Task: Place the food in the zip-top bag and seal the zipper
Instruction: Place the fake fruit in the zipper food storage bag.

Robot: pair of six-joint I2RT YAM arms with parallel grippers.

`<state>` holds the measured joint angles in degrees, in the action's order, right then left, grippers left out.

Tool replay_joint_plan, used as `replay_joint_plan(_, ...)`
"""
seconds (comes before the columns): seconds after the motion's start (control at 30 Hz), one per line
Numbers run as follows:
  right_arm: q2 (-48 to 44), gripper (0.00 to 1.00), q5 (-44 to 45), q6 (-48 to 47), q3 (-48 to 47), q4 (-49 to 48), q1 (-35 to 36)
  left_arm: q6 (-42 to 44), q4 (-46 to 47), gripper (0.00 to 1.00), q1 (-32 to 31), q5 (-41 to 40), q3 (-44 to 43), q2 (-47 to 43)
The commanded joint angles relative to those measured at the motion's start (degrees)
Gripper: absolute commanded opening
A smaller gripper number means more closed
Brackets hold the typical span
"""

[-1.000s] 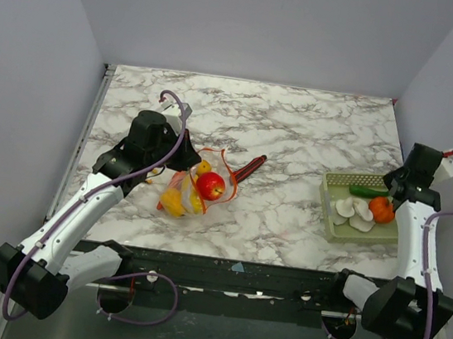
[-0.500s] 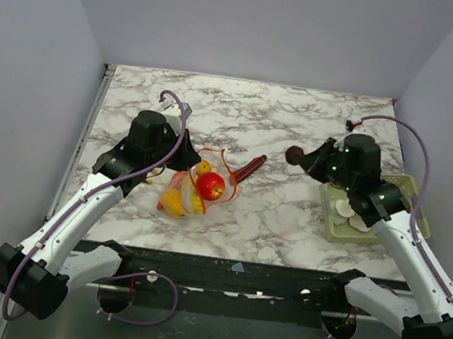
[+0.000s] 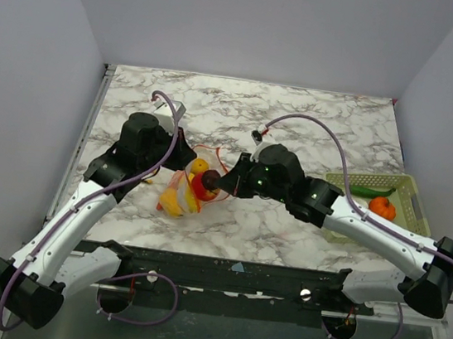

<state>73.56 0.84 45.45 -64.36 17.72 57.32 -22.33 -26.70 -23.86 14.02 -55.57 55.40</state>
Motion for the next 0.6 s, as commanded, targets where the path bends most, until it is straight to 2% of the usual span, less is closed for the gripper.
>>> replay_joint_plan(0.0,3.9,0.00,0.7,1.1,-3.7,-5.8,0.8,1.0,2.1,0.00,0.1,-1.5,0.5,-3.9)
replay_joint_plan(0.17,10.0,0.00,3.7,1.1,-9.5,-3.4,1.7,1.2,3.9,0.00,0.1,0.2,1.3,-5.8)
replay_joint_plan(0.37,16.9,0.00,16.8,0.3,-19.8,8.2,4.6,1.6,5.1,0.00,0.1,0.6,1.9,-7.7)
replay_joint_plan(0.57,19.2,0.00,23.9,0.9,-21.4,12.6,7.3,1.6,2.1,0.00,0.1,-3.7,0.8,-5.1)
